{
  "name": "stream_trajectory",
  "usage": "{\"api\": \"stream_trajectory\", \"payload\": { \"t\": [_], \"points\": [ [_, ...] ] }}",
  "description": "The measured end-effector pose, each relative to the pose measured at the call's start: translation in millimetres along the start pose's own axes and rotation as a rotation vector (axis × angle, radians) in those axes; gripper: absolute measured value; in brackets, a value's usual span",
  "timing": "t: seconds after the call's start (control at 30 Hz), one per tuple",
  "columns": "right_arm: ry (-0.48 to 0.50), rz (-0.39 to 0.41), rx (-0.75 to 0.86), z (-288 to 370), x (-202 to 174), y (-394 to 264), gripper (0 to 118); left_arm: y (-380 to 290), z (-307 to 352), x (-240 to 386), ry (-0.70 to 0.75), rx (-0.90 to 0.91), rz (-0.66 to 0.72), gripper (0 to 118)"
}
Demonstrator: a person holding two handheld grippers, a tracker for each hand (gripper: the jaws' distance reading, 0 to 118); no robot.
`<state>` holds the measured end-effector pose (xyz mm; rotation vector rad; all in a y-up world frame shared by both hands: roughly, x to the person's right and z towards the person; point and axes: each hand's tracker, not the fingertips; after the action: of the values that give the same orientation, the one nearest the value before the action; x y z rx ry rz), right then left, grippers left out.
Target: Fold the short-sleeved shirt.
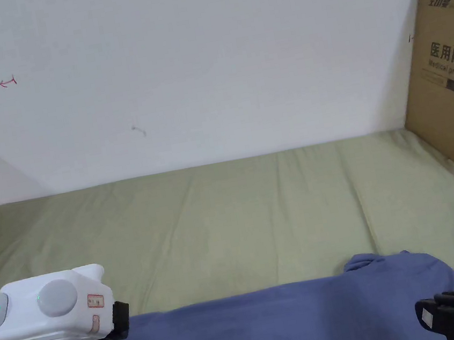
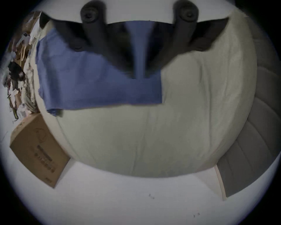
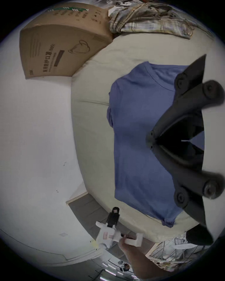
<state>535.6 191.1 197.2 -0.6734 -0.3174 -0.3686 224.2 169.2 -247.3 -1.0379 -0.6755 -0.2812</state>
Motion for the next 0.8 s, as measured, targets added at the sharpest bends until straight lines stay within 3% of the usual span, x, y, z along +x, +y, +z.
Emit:
{"api": "stream_trajectory", "payload": {
  "t": [0.03,0.1,0.13,0.33,0.47,0.5,0.57,0.63,0.7,0.77,0.8],
  "points": [
    [-0.002,-0.006,-0.018,-6.3,3.3,-1.3,1,6.4,-15.1,-4.1,0.024,-0.012,0.002,70],
    [-0.008,-0.020,-0.055,-19.5,12.1,-3.9,1,12.7,-37.9,-9.5,0.010,-0.012,0.013,75],
    [-0.012,-0.022,-0.066,-24.5,15.9,-5.5,1,13.1,-44.3,-9.1,0.013,-0.013,0.015,84],
    [-0.069,-0.006,-0.105,-42.1,36.6,-7.9,1,14.5,-98.9,-10.7,0.029,-0.088,0.007,88],
    [-0.119,-0.022,-0.100,-50.3,58.0,10.4,1,5.7,-113.7,-22.8,-0.122,-0.055,0.119,116],
    [-0.139,-0.028,-0.095,-53.8,64.6,17.1,1,0.5,-116.3,-21.0,-0.147,-0.033,0.127,118],
    [-0.171,-0.036,-0.096,-63.5,78.5,32.3,2,-6.4,-115.8,-11.2,-0.054,-0.013,0.030,118],
    [-0.180,-0.070,-0.112,-77.0,95.7,50.7,12,-6.5,-115.3,6.0,0.002,-0.032,-0.049,118],
    [-0.147,-0.154,-0.147,-93.7,114.7,67.8,12,-5.9,-102.8,6.9,-0.014,-0.022,-0.015,103],
    [-0.190,-0.197,-0.157,-110.1,126.9,81.7,12,-6.5,-83.4,5.3,0.046,0.052,-0.069,44],
    [-0.199,-0.205,-0.157,-118.1,131.7,88.2,12,-3.3,-71.6,2.3,0.028,0.084,-0.074,9]
  ]
}}
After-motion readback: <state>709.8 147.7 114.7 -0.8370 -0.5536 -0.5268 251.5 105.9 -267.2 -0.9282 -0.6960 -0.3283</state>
